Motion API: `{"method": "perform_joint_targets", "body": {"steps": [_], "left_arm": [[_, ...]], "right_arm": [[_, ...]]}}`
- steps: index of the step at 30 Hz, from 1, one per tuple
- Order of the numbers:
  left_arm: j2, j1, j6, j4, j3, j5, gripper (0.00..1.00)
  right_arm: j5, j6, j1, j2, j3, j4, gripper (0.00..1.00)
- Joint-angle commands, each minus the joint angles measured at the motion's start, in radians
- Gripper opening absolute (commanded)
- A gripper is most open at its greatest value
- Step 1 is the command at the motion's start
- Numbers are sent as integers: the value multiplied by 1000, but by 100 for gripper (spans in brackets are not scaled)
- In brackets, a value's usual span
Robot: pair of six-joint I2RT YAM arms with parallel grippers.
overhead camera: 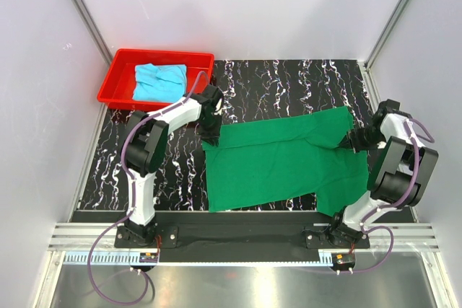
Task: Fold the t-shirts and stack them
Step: Fold the tshirt
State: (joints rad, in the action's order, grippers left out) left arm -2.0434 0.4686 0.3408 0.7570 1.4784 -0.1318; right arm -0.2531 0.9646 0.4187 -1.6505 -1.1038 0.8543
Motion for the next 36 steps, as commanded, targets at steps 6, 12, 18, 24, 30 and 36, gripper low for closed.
{"method": "perform_joint_targets", "body": {"steps": [6, 12, 18, 24, 30, 36], "left_arm": [[-9, -7, -6, -19, -1, -20, 27], [-9, -7, -9, -18, -1, -25, 27], [-11, -7, -11, -15, 2, -29, 27], [86, -11, -8, 24, 5, -3, 27], [221, -38, -2, 30, 23, 52, 35], [160, -58, 10, 8, 36, -17, 32]], "right_arm": [[66, 92, -4, 80, 30, 81, 0], [90, 114, -4, 93, 50, 75, 0], [116, 56, -4, 17, 52, 16, 10], [247, -153, -4, 20, -40, 51, 68], [316, -332, -6, -33, -238, -105, 77], [125, -503, -6, -267, -470, -244, 70]]}}
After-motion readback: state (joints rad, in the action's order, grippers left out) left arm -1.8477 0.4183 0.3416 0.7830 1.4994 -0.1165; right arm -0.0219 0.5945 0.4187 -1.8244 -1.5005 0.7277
